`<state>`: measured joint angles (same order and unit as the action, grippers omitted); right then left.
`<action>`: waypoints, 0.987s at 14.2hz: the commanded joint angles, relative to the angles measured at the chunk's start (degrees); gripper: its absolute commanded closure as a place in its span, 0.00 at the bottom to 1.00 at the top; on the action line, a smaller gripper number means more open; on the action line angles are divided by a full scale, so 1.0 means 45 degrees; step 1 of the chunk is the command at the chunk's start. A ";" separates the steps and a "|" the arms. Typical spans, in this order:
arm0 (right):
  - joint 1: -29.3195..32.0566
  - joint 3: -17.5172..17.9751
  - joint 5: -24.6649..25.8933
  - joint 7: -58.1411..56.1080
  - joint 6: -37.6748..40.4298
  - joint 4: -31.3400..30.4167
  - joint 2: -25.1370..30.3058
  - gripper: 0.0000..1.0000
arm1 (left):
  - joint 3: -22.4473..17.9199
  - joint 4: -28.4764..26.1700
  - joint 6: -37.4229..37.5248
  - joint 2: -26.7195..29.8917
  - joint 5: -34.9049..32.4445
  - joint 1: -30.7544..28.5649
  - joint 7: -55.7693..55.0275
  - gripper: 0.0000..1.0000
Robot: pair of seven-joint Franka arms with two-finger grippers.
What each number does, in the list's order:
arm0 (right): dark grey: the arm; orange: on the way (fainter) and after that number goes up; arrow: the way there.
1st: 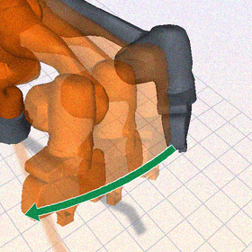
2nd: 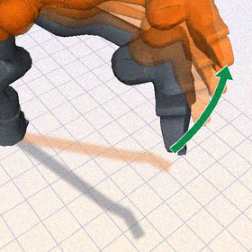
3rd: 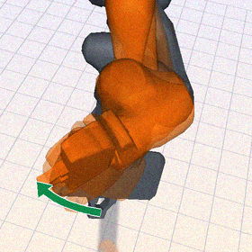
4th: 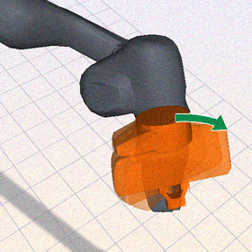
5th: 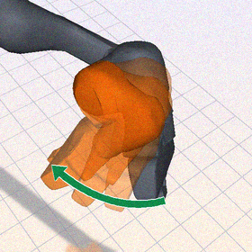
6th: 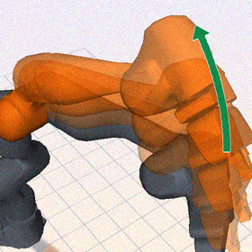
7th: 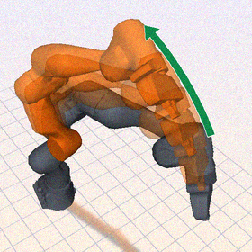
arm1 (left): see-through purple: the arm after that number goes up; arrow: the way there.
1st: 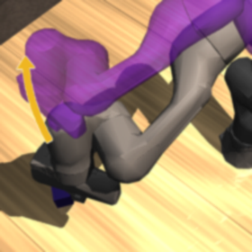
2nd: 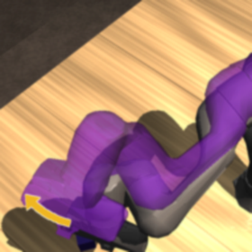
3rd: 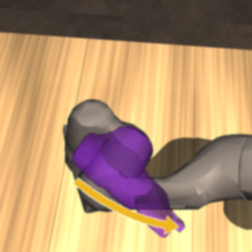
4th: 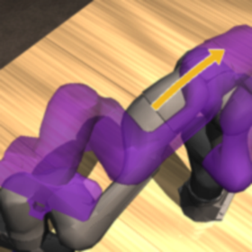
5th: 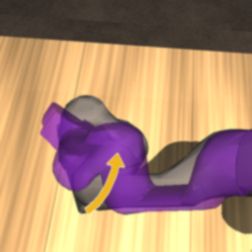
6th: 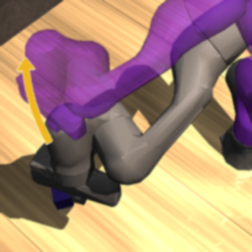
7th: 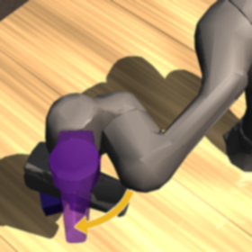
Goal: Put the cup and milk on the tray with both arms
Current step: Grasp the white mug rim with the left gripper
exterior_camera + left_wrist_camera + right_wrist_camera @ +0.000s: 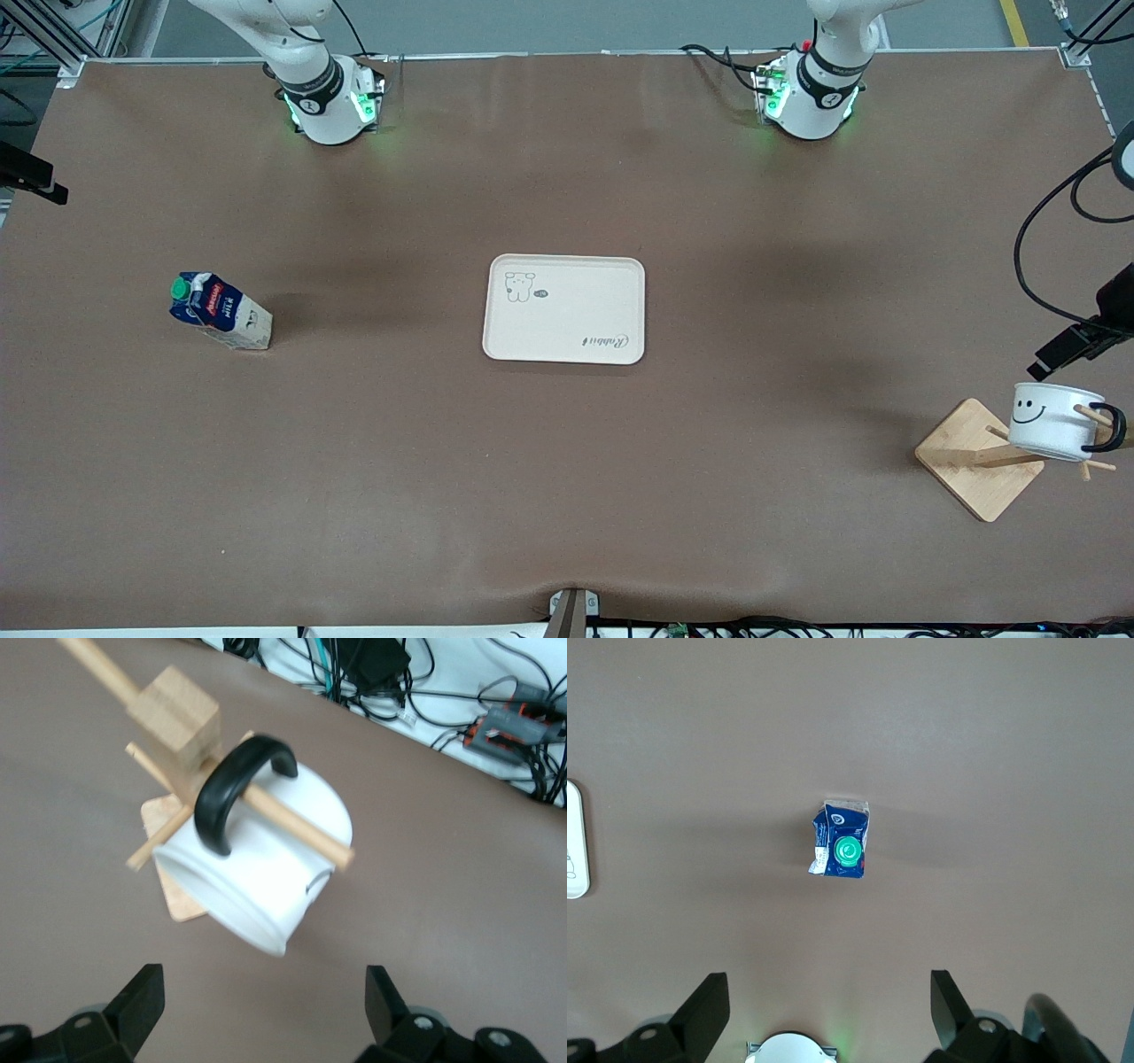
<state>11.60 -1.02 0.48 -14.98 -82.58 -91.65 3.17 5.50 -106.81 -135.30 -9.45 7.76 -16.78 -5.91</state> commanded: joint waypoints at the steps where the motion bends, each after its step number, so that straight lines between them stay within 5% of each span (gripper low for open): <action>1: 0.0294 0.0167 -0.0283 0.0127 0.0168 0.0230 -0.0098 0.00 | 0.0124 0.0065 -0.1256 -0.0631 0.0287 0.0056 -0.0016 0.08; 4: 0.0294 0.0167 -0.0283 0.0107 0.0168 0.0230 -0.0098 0.00 | 0.0183 0.0065 -0.1924 -0.1024 0.0287 0.0076 -0.0035 0.19; 6: 0.0294 0.0167 -0.0283 0.0127 0.0168 0.0230 -0.0098 0.00 | 0.0241 0.0084 -0.1945 -0.1063 0.0287 0.0076 -0.0035 0.36; 10: 0.0294 0.0167 -0.0283 0.0107 0.0168 0.0230 -0.0098 0.00 | 0.0475 0.0045 -0.1926 -0.1063 0.0306 0.0076 -0.0074 0.89; 14: 0.0333 0.0167 -0.0283 0.0107 0.0168 0.0230 -0.0156 0.00 | 0.0728 0.0045 -0.1867 -0.1024 0.0306 0.0057 -0.0094 1.00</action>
<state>11.61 -1.03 0.45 -14.98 -82.58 -91.65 3.14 8.02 -106.44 -143.74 -14.39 8.09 -16.27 -6.25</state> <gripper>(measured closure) 0.000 0.903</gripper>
